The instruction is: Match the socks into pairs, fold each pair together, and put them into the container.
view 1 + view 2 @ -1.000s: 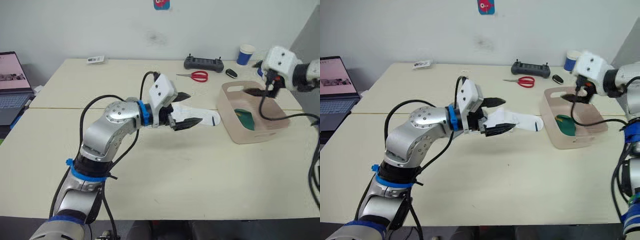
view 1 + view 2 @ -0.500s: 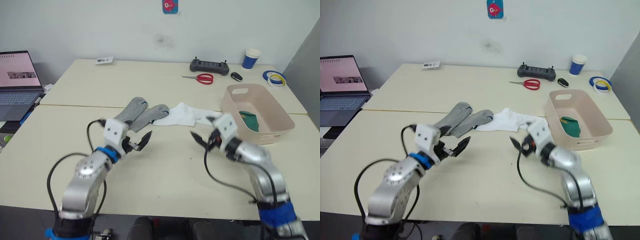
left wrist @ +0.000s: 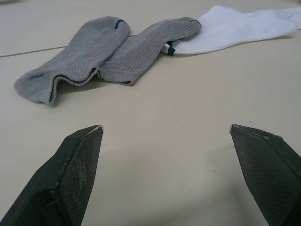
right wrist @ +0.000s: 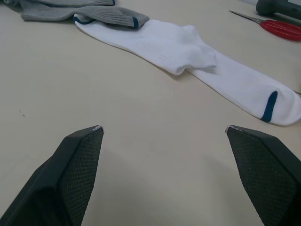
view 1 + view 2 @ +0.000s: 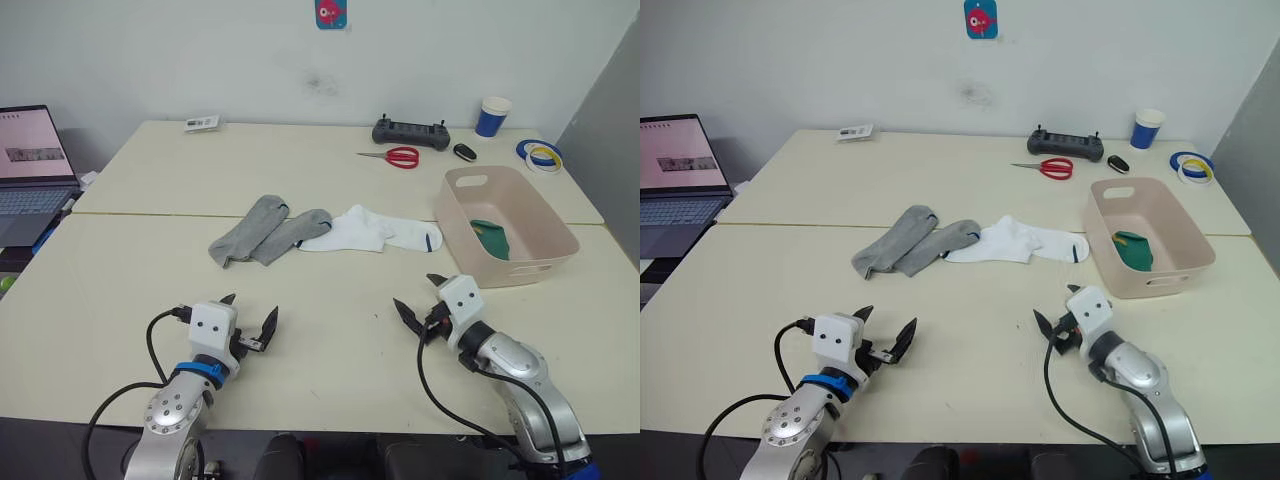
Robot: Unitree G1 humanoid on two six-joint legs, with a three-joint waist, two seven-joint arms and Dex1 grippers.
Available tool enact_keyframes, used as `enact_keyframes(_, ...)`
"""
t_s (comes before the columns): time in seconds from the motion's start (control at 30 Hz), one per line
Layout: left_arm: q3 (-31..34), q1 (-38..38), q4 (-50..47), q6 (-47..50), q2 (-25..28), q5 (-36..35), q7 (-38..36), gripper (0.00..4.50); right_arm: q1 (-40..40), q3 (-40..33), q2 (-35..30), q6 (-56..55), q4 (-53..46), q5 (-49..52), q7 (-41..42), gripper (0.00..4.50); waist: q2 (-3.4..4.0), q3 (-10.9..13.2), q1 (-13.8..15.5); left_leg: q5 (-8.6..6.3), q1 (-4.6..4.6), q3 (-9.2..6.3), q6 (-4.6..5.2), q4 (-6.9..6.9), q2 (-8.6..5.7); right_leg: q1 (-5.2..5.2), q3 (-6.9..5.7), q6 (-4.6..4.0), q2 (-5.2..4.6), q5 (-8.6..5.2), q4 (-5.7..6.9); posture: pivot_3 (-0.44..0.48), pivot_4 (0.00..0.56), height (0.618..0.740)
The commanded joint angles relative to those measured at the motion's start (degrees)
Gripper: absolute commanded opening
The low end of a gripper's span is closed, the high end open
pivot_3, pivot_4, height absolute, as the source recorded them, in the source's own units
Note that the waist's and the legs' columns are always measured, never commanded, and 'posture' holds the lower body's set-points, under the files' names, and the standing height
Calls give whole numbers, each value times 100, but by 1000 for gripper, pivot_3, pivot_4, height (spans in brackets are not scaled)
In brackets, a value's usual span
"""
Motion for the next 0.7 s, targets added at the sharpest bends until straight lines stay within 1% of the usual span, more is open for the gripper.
enact_keyframes(0.03,38,-76,-247,53,17,-85,-4,4500,30,-89,7,-58,-225,160,-16,4471,0,0,-1,0,0,0,0,0,0,0,0,0,0,0,0,0,150,740)
enact_keyframes(0.1,29,-124,-290,104,11,-213,-81,4500,-8,-105,-5,-53,-219,315,83,4471,0,0,-1,0,0,0,0,0,0,0,-1,0,0,0,0,0,150,740)
enact_keyframes(0.13,7,-160,-302,102,68,-152,-96,4500,-79,-81,-27,-37,-180,384,162,4471,0,0,-1,0,0,0,0,0,0,0,-1,0,1,0,0,0,150,740)
enact_keyframes(0.27,127,-178,-417,182,118,-273,-117,4500,-503,54,-166,-79,32,449,422,4471,0,0,-9,0,1,3,0,0,0,-1,-3,0,2,0,0,0,150,740)
enact_keyframes(0.33,224,-120,-429,156,161,-276,-132,4500,-789,-1,-169,110,39,666,558,4471,0,0,-8,0,1,3,0,0,0,-1,-3,0,3,0,0,0,150,740)
enact_keyframes(0.53,803,126,-358,-47,389,-254,-105,4500,-1806,62,-472,482,123,1203,1294,4471,0,0,-14,0,1,2,1,-4,5,-6,-3,-2,7,0,1,0,150,740)
enact_keyframes(0.7,1223,357,-412,91,360,-434,-36,4500,-2509,347,-399,786,78,1485,1541,4471,0,0,-13,0,0,2,1,-5,5,-7,-3,-3,6,-1,-1,0,150,740)
